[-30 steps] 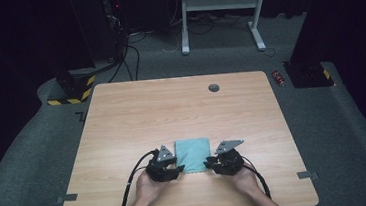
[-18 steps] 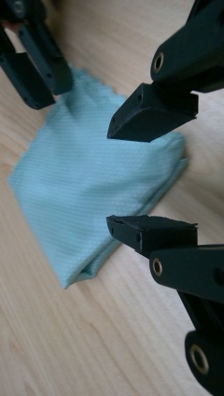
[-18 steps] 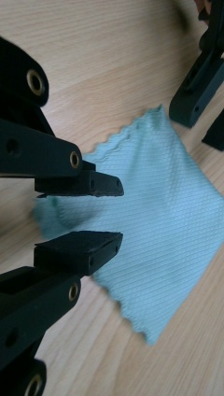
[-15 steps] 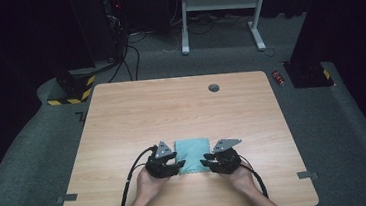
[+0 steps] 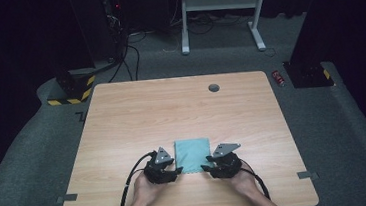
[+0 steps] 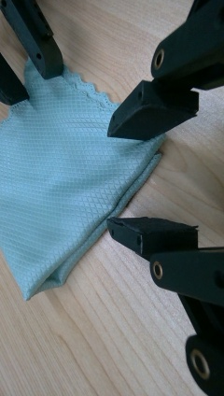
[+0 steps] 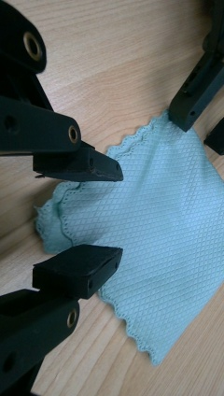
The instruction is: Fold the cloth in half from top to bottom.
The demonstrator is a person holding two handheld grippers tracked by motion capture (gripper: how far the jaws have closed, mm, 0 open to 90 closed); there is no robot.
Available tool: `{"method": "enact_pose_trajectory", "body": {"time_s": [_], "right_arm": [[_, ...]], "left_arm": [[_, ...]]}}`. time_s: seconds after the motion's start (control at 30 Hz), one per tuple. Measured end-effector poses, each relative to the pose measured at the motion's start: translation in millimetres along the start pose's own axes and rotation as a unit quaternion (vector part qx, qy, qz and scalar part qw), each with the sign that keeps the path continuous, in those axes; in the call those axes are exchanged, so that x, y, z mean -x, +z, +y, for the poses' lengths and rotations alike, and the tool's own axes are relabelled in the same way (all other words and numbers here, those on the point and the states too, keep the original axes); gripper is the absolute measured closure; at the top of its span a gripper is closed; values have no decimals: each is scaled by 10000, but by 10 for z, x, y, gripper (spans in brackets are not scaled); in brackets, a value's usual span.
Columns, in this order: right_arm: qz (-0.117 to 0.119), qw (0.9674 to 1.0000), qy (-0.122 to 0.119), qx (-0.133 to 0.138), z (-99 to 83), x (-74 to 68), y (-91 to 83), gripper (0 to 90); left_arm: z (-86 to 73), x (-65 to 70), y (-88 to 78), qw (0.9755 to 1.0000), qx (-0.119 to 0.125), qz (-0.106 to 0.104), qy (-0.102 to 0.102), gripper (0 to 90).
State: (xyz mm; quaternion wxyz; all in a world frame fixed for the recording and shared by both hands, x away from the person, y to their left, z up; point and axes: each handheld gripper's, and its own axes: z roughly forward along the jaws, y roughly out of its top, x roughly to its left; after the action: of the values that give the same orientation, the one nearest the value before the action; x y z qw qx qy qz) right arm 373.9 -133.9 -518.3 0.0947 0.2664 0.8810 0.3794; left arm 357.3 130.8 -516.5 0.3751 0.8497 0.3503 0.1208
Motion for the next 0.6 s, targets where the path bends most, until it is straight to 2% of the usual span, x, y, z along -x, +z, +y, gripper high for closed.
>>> {"method": "enact_pose_trajectory", "body": {"time_s": [0.03, 0.13, 0.17, 0.27, 0.37, 0.6], "right_arm": [[-18, 10000, -2, 11, 1, 4, -8, 574], [80, 9998, 81, 138, 22, 15, -19, 692], [138, 9997, 90, 169, 40, 26, -8, 730], [107, 9996, 150, 192, 80, 51, 50, 788], [28, 9993, 262, 270, 126, 103, 109, 814], [-155, 9959, 733, 505, 281, 271, 246, 821]], "left_arm": [[22, -4, -15, 10000, 50, 4, 21, 495], [117, -13, -23, 9998, 203, 19, 18, 497], [147, -19, -13, 9997, 252, 49, 13, 498], [262, -53, 81, 9994, 347, 53, -26, 499], [368, -83, 225, 9994, 283, 179, 68, 499], [479, -205, 446, 9986, 323, 387, -176, 500]]}}
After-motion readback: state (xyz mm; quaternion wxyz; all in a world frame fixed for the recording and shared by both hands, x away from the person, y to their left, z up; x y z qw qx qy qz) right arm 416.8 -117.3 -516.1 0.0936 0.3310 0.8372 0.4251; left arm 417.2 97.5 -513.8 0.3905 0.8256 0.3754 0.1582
